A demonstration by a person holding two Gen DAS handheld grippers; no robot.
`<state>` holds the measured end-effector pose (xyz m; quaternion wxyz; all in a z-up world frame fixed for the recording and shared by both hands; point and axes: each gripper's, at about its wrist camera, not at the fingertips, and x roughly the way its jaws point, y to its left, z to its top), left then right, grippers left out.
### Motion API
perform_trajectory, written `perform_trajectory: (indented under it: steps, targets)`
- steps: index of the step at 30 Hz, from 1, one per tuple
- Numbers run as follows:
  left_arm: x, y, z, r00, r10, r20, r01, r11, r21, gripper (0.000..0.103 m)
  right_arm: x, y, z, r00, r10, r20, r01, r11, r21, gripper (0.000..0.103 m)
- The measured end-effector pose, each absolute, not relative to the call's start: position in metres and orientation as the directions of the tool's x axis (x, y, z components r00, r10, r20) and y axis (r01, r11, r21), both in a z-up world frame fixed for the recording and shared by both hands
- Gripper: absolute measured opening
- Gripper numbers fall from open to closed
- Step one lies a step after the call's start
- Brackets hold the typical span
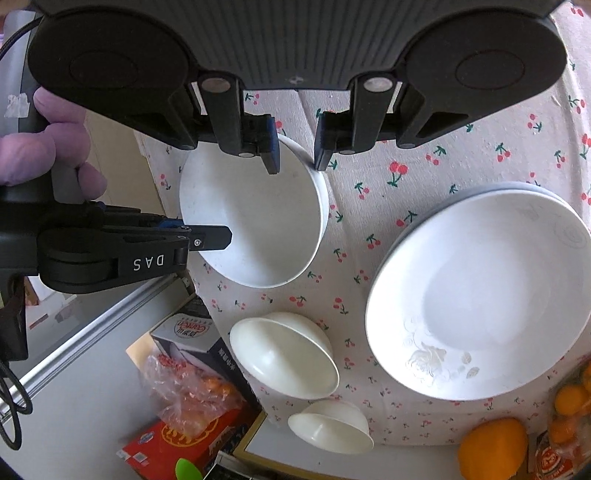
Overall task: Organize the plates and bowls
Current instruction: 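Lower the white bowl beside the plate stack and open the left gripper, then move the left gripper to the rim of the cream bowl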
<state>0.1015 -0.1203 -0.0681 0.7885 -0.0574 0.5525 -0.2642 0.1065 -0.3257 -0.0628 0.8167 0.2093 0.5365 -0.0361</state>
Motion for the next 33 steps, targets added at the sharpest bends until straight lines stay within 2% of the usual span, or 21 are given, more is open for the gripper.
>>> perform_trajectory:
  steps: [7,12,14,15,18,20,22,24,29,33]
  targets:
    - [0.103,-0.121,-0.068,0.247,-0.496,-0.832,0.373,0.841,-0.391,0.02,0.108,-0.326,-0.068,0.415,0.155,-0.897,0.287,0.913,0.291,0.016]
    - [0.1,-0.12,-0.066,0.259,-0.489,-0.833,0.39,0.842,-0.373,0.029,0.109,-0.327,-0.069,0.412,0.157,-0.898,0.289,0.912,0.292,0.016]
    - [0.1,-0.12,-0.064,0.267,-0.48,-0.835,0.398,0.845,-0.358,0.034,0.109,-0.328,-0.07,0.411,0.159,-0.898,0.294,0.909,0.296,0.022]
    - [0.1,-0.12,-0.063,0.272,-0.478,-0.835,0.403,0.845,-0.352,0.041,0.109,-0.329,-0.07,0.412,0.16,-0.897,0.297,0.907,0.298,0.024]
    - [0.1,-0.12,-0.059,0.291,-0.472,-0.832,0.417,0.846,-0.334,0.054,0.11,-0.331,-0.069,0.42,0.169,-0.892,0.298,0.902,0.312,0.031]
    - [0.101,-0.119,-0.056,0.298,-0.474,-0.829,0.426,0.843,-0.329,0.058,0.109,-0.332,-0.067,0.426,0.175,-0.888,0.294,0.901,0.318,0.043]
    - [0.101,-0.118,-0.054,0.302,-0.477,-0.825,0.431,0.84,-0.328,0.062,0.109,-0.332,-0.066,0.432,0.179,-0.884,0.29,0.9,0.324,0.05]
    - [0.101,-0.118,-0.051,0.31,-0.478,-0.822,0.436,0.84,-0.324,0.069,0.109,-0.333,-0.064,0.439,0.186,-0.879,0.288,0.898,0.333,0.054]
    - [0.103,-0.115,-0.042,0.34,-0.476,-0.811,0.448,0.84,-0.306,0.08,0.108,-0.336,-0.058,0.462,0.222,-0.859,0.276,0.884,0.377,0.066]
    - [0.106,-0.111,-0.033,0.373,-0.477,-0.796,0.446,0.844,-0.297,0.089,0.109,-0.337,-0.053,0.476,0.257,-0.841,0.266,0.87,0.416,0.072]
